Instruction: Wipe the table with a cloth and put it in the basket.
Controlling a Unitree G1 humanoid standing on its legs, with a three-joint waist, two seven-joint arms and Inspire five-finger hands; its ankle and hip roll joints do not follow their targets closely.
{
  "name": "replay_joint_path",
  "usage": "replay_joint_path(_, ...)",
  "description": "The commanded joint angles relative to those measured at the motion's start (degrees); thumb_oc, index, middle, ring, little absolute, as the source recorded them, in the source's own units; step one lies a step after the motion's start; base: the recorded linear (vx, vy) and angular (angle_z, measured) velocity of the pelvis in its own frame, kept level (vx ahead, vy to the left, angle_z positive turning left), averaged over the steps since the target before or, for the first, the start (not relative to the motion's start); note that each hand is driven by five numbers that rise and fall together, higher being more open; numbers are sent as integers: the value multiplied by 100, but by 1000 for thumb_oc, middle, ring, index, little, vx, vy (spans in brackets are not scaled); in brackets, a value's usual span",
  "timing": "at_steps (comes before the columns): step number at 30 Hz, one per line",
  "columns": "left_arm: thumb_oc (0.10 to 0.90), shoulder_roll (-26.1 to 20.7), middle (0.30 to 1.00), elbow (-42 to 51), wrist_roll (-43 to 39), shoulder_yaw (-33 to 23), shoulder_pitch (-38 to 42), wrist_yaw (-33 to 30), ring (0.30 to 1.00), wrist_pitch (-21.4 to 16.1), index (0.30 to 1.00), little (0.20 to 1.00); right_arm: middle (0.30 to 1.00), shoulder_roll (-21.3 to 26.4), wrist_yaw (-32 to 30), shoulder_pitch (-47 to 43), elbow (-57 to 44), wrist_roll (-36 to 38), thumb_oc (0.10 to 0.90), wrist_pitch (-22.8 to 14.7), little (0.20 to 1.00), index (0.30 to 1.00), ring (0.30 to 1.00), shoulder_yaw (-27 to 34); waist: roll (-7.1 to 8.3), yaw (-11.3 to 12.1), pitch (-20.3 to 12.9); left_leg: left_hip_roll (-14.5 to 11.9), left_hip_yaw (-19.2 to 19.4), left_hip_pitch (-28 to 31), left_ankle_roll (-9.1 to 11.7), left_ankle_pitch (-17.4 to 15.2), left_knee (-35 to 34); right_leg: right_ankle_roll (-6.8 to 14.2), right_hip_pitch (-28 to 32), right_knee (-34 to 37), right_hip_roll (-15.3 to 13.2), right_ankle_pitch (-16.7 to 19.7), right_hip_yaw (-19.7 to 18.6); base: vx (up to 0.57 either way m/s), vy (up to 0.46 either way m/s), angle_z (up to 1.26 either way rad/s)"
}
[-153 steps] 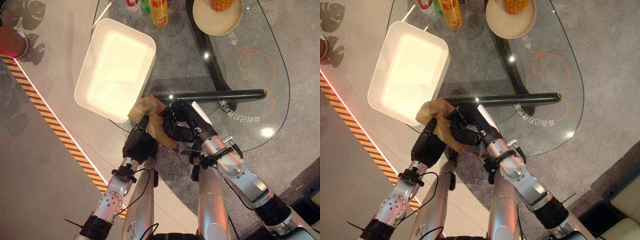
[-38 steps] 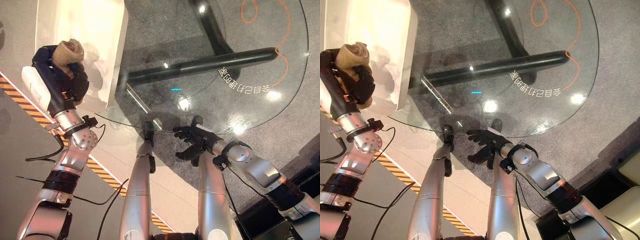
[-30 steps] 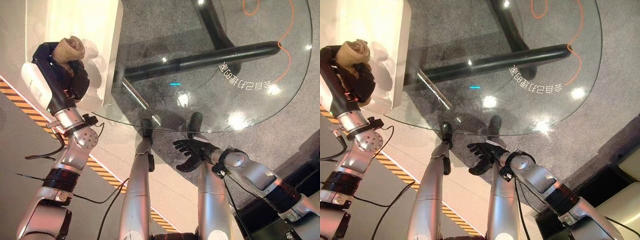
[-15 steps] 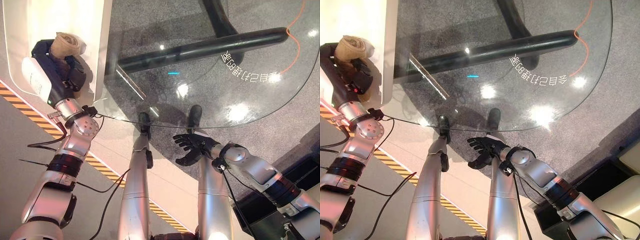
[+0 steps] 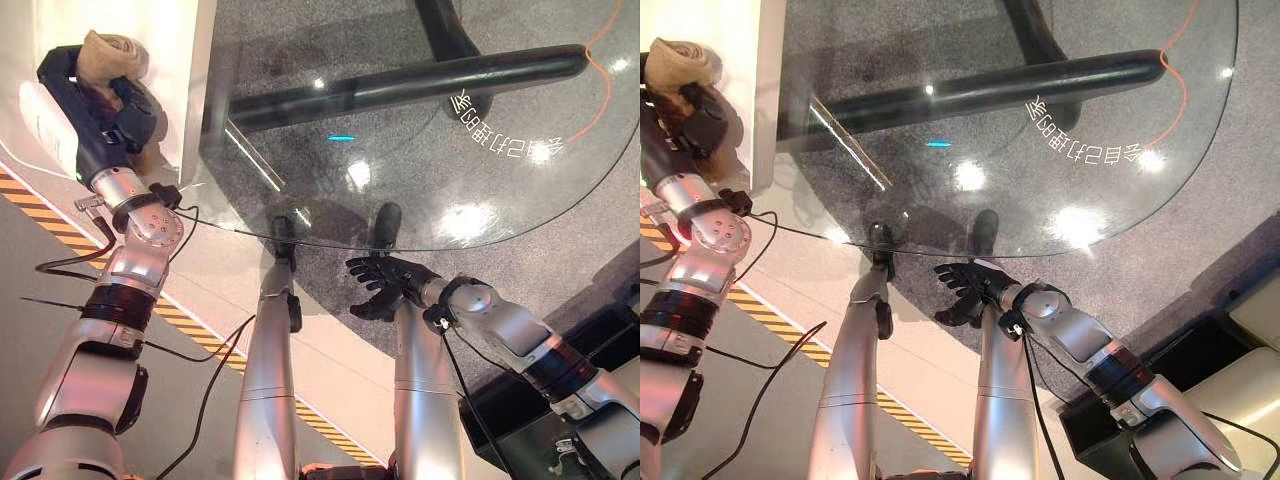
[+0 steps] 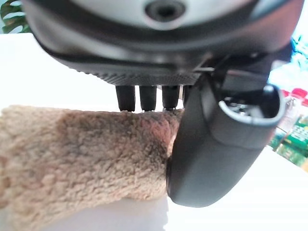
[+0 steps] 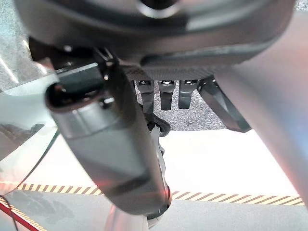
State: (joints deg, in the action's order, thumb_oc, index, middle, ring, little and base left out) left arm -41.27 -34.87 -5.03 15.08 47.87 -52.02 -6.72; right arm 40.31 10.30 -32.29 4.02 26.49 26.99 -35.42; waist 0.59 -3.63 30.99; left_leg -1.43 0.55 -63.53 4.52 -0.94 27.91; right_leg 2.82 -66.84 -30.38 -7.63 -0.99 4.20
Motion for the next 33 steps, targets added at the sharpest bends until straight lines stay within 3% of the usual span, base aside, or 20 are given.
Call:
replay_joint_path(1, 800, -118, 900, -307, -268, 9, 92, 323, 900, 38, 900, 900, 900, -80, 131, 312, -384, 256, 800, -108, 900, 900, 900, -231, 0, -124, -120, 604, 567, -134, -237, -8, 53, 79, 137, 598, 653, 289, -185, 0, 0, 0)
replay_joint_path(15, 800, -70, 900, -235, -301, -142, -93, 204, 900, -99, 900, 900, 900, -230, 120, 548, -514, 6, 800, -199, 900, 900, 900, -188, -10, -113, -120, 572, 578, 168, -249, -36, -45, 65, 433, 703, 626, 236, -124, -8, -21, 0)
replay_joint_path(17, 800, -82, 900, -230, -315, -222, -81, 255, 900, -137, 900, 900, 900, -247, 147, 505, -523, -72, 800, -237, 900, 900, 900, -159, -9, -120, -120, 575, 624, 74, -276, 163, -144, 36, 351, 809, 582, 404, -88, -32, -49, 0)
replay_joint_path(18, 800, -60, 900, -229, -312, -210, -195, 265, 900, -127, 900, 900, 900, -269, 153, 610, -535, -82, 800, -235, 900, 900, 900, -180, -16, -101, -120, 571, 569, 285, -244, -16, -102, 63, 548, 750, 602, 229, -100, -5, -51, 2)
replay_joint_path(20, 800, -74, 900, -196, -324, -247, -264, 253, 900, -100, 900, 900, 900, -253, 171, 667, -583, -125, 800, -269, 900, 900, 900, -146, -20, -97, -120, 573, 558, 356, -248, -24, -124, 68, 612, 778, 592, 223, -90, -5, -53, 2)
replay_joint_path(21, 800, -115, 900, -185, -336, -297, -219, 239, 900, -84, 900, 900, 900, -241, 147, 632, -620, -155, 800, -296, 900, 900, 900, -103, -16, -108, -120, 576, 609, 248, -283, 145, -191, 42, 512, 870, 556, 383, -64, -8, -46, 1)
replay_joint_path(23, 800, -131, 900, -190, -346, -305, -341, 242, 900, -124, 900, 900, 900, -265, 108, 746, -645, -173, 800, -305, 900, 900, 900, -120, -22, -79, -120, 560, 552, 486, -252, -40, -149, 70, 746, 820, 565, 200, -60, -13, -52, 1)
replay_joint_path(25, 800, -175, 900, -146, -294, -357, -314, 265, 900, -130, 900, 900, 900, -252, 67, 708, -674, -181, 800, -333, 900, 900, 900, -83, -22, -86, -120, 568, 589, 369, -279, 120, -201, 46, 640, 901, 530, 357, -27, -35, -70, 1)
replay_joint_path(26, 800, -175, 900, -122, -191, -360, -494, 335, 900, -160, 900, 900, 900, -297, 46, 849, -694, -198, 800, -335, 900, 900, 900, -96, -37, -52, -120, 562, 523, 607, -249, -76, -144, 68, 865, 837, 543, 176, -23, -19, -105, 2)
replay_joint_path(27, 800, -198, 900, -46, -105, -434, -536, 389, 900, -175, 900, 900, 900, -309, 37, 863, -752, -263, 800, -337, 900, 900, 900, -45, -44, -56, -120, 567, 561, 488, -276, 79, -188, 43, 758, 897, 502, 326, 9, 32, -88, 2)
replay_joint_path(28, 800, -180, 900, -37, -81, -427, -665, 413, 900, -186, 900, 900, 900, -329, 46, 977, -754, -279, 800, -337, 900, 900, 900, -66, -53, -34, -120, 559, 509, 694, -250, -101, -144, 69, 946, 827, 526, 151, -1, -64, -68, 0)
replay_joint_path(29, 800, -191, 900, 37, -23, -510, -695, 452, 900, -202, 900, 900, 900, -320, 61, 963, -806, -336, 800, -332, 900, 900, 900, -3, -52, -47, -120, 575, 553, 566, -284, 77, -211, 41, 822, 901, 494, 319, 22, -13, -48, 0)
replay_joint_path(31, 800, -137, 900, 189, 127, -592, -1065, 527, 900, -223, 900, 900, 900, -339, 84, 1268, -862, -446, 800, -416, 900, 900, 900, 34, -75, -8, -120, 558, 499, 889, -262, -131, -194, 72, 1125, 853, 510, 119, 26, -22, -72, 0)
replay_joint_path(33, 800, -147, 900, 295, 218, -749, -1219, 623, 900, -254, 900, 900, 900, -316, 123, 1337, -868, -528, 800, -507, 900, 900, 900, 129, -81, 3, -120, 573, 533, 826, -299, 31, -264, 44, 1076, 926, 479, 262, 63, -52, -69, 2)
